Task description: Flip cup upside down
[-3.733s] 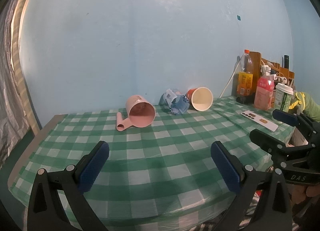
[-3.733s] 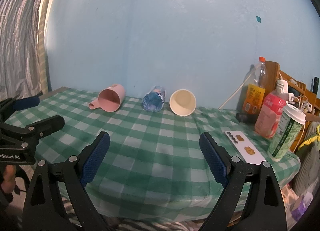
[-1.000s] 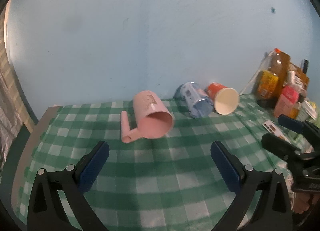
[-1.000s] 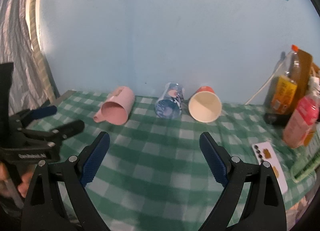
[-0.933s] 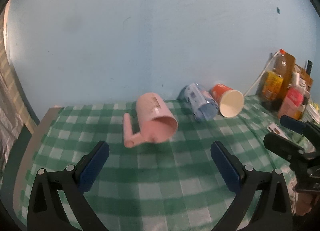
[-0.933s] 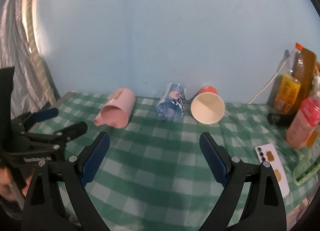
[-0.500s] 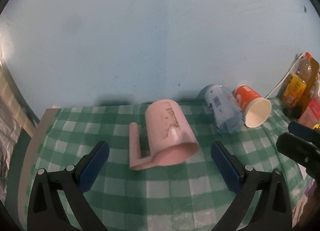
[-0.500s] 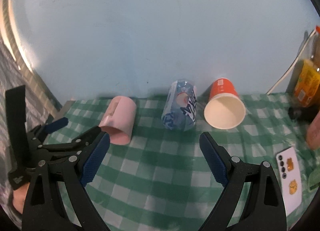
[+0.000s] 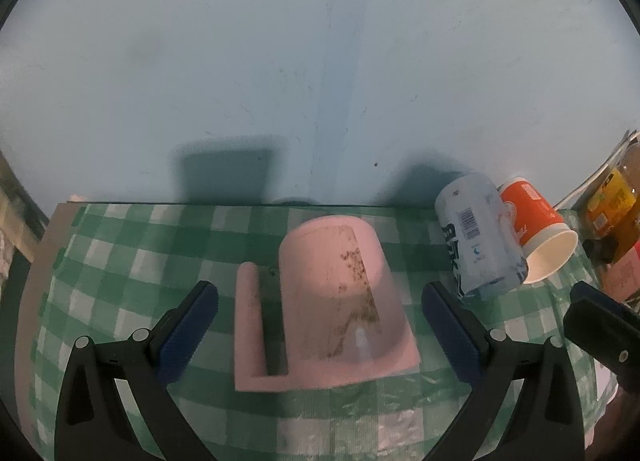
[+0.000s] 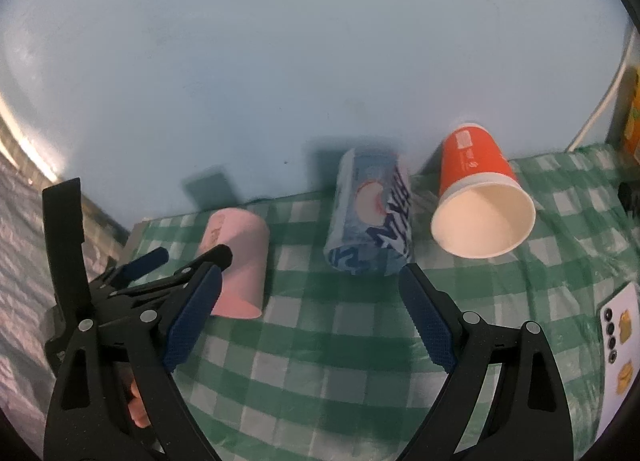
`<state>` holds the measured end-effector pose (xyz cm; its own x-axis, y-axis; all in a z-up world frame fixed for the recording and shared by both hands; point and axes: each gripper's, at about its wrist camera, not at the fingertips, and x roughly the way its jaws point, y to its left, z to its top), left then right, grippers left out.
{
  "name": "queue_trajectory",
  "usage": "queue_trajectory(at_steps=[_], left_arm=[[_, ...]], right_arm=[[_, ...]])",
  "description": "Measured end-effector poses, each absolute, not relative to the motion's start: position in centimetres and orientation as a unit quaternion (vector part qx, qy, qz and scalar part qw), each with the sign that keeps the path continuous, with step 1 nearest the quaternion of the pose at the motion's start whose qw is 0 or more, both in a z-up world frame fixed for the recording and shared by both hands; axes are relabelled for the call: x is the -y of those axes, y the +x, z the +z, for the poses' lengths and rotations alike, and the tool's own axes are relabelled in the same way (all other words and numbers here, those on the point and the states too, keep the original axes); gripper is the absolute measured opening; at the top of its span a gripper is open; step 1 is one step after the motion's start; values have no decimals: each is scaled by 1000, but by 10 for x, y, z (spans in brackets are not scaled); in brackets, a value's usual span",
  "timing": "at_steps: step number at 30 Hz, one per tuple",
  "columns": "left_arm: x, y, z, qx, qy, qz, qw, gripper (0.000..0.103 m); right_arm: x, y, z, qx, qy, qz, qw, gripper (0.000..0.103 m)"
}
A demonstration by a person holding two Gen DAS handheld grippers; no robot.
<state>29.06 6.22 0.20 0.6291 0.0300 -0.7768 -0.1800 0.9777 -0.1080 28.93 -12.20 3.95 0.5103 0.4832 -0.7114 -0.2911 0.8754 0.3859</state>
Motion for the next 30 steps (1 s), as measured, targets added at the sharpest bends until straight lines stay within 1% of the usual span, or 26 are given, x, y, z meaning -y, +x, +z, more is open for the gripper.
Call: queue_trajectory(at_steps=[2,5,10,12,19,25,30], left_arm=[[-60,298,-1,-438,-85,53,893,102],[-57,305,-5,-447,-78,51,890,99],[-49,318,-17,-476,-58,41,877,84],[-49,323,-23,-486,-57,39,871,80],[-52,324,-27,-485,-54,31,872,77],[-47,305,-26,-472,-25,28,881,76],[-39,280,-17,-469,-7,14,883,76]], right_arm=[[122,292,37,-445,107,225,860,90],[123,294,35,-449,105,223,859,90],[122,298,32,-455,103,218,857,90],[120,299,30,-457,103,220,856,90],[121,293,30,-459,93,223,855,90],[123,285,26,-461,87,228,853,90],[127,271,34,-452,80,235,857,90]])
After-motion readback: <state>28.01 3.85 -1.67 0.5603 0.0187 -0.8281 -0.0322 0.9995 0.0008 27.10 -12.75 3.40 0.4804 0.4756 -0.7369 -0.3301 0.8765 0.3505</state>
